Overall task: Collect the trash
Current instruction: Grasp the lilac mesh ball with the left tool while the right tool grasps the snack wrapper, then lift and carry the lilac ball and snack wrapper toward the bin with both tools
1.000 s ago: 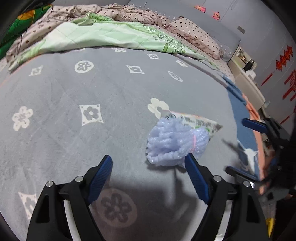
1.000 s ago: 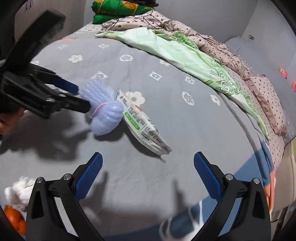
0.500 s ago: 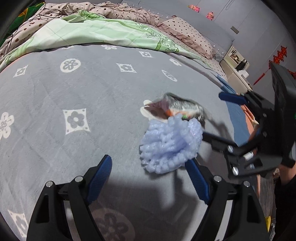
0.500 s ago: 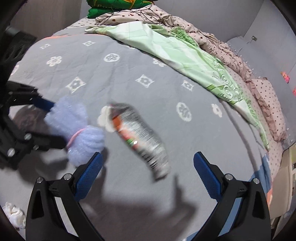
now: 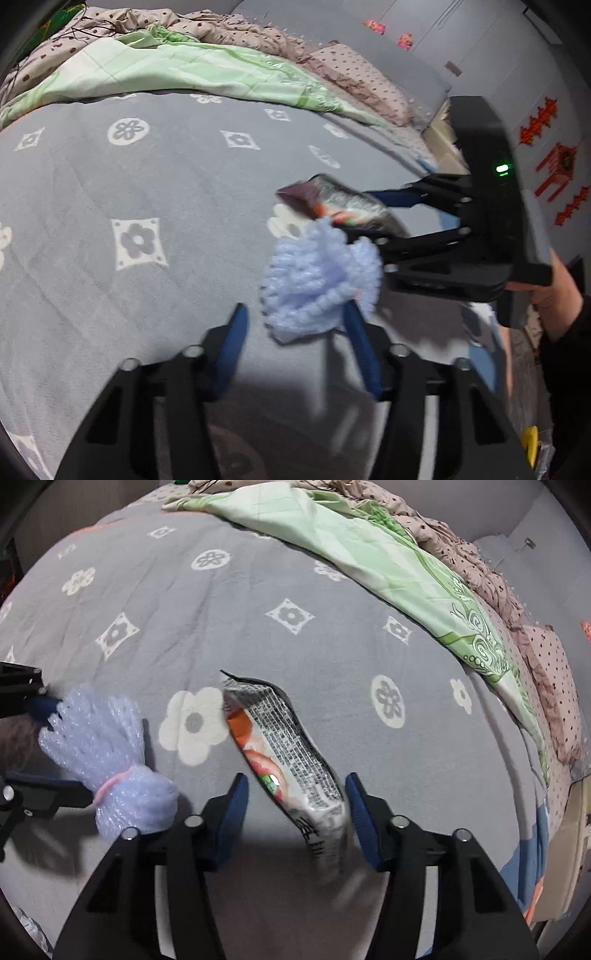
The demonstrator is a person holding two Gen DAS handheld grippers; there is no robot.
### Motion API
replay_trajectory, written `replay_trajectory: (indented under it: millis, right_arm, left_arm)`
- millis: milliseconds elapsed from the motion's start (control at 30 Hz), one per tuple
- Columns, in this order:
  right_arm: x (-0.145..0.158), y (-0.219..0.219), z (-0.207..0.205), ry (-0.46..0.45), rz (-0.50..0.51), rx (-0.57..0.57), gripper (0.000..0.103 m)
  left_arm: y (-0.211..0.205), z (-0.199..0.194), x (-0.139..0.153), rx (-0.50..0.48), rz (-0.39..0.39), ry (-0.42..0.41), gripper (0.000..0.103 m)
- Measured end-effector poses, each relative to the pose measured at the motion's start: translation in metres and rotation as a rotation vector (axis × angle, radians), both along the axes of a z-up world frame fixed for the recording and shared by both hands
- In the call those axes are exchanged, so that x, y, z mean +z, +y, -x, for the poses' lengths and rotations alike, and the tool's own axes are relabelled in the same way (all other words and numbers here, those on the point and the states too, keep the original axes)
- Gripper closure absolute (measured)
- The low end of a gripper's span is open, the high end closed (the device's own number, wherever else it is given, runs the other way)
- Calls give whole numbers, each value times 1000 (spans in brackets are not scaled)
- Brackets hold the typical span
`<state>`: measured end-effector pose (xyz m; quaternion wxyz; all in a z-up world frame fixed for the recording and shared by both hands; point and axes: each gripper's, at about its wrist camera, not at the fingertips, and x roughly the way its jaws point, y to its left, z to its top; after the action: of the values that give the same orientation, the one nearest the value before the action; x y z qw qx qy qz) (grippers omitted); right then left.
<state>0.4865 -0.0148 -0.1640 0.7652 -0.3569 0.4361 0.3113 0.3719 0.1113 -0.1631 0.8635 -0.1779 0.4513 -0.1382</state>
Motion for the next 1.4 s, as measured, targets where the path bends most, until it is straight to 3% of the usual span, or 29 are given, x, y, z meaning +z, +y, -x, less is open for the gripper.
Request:
replay_trajectory:
  millis: [133,333,367,567,767,1100,1400]
  right_arm:
    - [-1,6,7,-12,11,-18,68]
    - [3,-1,11,-48,9,-165,70]
    - [6,-4,11,-53,-5,-200,70]
    - [33,-21,27,-59,-109,-271,70]
    - [59,-37,62,-85,-114,-292,70]
    - [109,-68,159,-109,-181,-331,69]
    - [120,-101,246,-97,-225,-407,69]
  left_arm:
    - [-10,2,4,-12,-52,-37,64]
    - [-4,4,9,13,-23,-62,83]
    - [-2,7,10,12,-21,-64,90]
    - [10,20,18,22,-15,-70,92]
    - [17,43,37,48,-1,-103,92]
    - [20,104,97,71,-25,-200,92]
    - [11,174,122,61,-39,-244,92]
